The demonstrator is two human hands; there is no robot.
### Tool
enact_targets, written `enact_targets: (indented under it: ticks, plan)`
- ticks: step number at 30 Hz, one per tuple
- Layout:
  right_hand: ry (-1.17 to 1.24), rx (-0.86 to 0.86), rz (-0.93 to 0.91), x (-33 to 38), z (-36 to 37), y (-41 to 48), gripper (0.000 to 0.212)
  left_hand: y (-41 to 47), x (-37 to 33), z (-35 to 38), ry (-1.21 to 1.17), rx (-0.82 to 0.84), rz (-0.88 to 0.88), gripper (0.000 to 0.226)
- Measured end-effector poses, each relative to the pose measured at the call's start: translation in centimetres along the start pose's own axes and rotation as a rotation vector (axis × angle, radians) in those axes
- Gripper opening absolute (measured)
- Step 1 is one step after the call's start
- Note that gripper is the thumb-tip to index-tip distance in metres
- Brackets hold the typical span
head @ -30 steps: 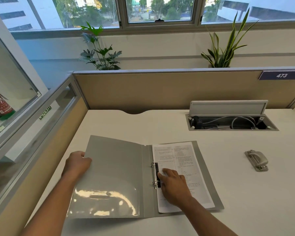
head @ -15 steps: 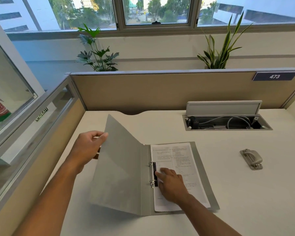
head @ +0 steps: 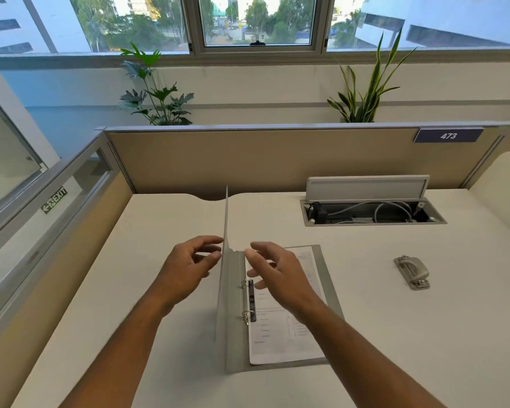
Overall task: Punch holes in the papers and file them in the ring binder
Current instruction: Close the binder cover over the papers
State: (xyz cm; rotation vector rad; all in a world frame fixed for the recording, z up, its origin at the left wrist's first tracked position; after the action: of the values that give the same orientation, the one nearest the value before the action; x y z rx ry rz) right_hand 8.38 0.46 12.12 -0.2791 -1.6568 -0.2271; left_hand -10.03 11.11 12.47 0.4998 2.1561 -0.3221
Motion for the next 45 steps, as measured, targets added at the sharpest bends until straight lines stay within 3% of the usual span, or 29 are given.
enact_targets:
  ticks: [3, 8, 14, 19, 22, 24, 26, 30, 37, 45]
  plan:
    - [0.074, 0.018, 0.053, 2.5, -0.5, -0.5, 0.066, -0.3, 0.1, 2.2, 0.019, 0.051, 0.026, 0.034]
    - [-0.147, -0.082, 0.087, 3.3, -2.8, -1.0, 0.065, 0.0, 1.9, 5.7, 0.064, 0.179, -0.012, 0.047]
    - [-0.302, -0.210, 0.111, 0.7, -7.3, -1.4, 0.064, 0.5, 5.8, 8.3, 0.101, 0.152, -0.245, 0.069]
    - [-0.436, -0.302, 0.147, -2.9, -10.2, -2.4, 0.052, 0.6, 8.4, 10.6, 0.075, 0.135, -0.420, 0.084]
    - [-0.548, -0.335, 0.222, -6.0, -11.4, -2.9, 0.053, 0.6, 9.3, 12.0, 0.089, 0.143, -0.467, 0.069]
    - [-0.621, -0.331, 0.265, -7.9, -11.8, -3.1, 0.055, 0.4, 8.8, 12.5, 0.090, 0.118, -0.475, 0.038]
    - [-0.662, -0.310, 0.307, -9.8, -11.8, -3.4, 0.054, 0.4, 8.7, 13.0, 0.091, 0.103, -0.475, 0.032]
    - [-0.752, -0.267, 0.353, -13.0, -11.3, -4.2, 0.055, 0.7, 8.7, 13.5, 0.150, 0.091, -0.478, 0.063]
    - [-0.976, -0.078, 0.289, -16.1, -9.3, -5.0, 0.054, 0.8, 8.6, 14.3, 0.248, 0.074, -0.371, 0.083]
    - [-1.035, -0.029, 0.303, -17.0, -8.7, -4.9, 0.057, 0.8, 8.4, 15.1, 0.377, 0.086, -0.315, 0.089]
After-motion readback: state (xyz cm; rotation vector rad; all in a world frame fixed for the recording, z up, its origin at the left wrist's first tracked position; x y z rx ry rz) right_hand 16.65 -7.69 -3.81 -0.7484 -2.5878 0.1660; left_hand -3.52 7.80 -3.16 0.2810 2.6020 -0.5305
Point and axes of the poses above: each hand's wrist, its own y-axis towards the middle knuckle, its own z-axis out of the palm, x = y × z, the point moved 4 cm from there along y, towards the middle knuckle, and after that the axes turned 10 degrees about y, right-handed, at the moved point
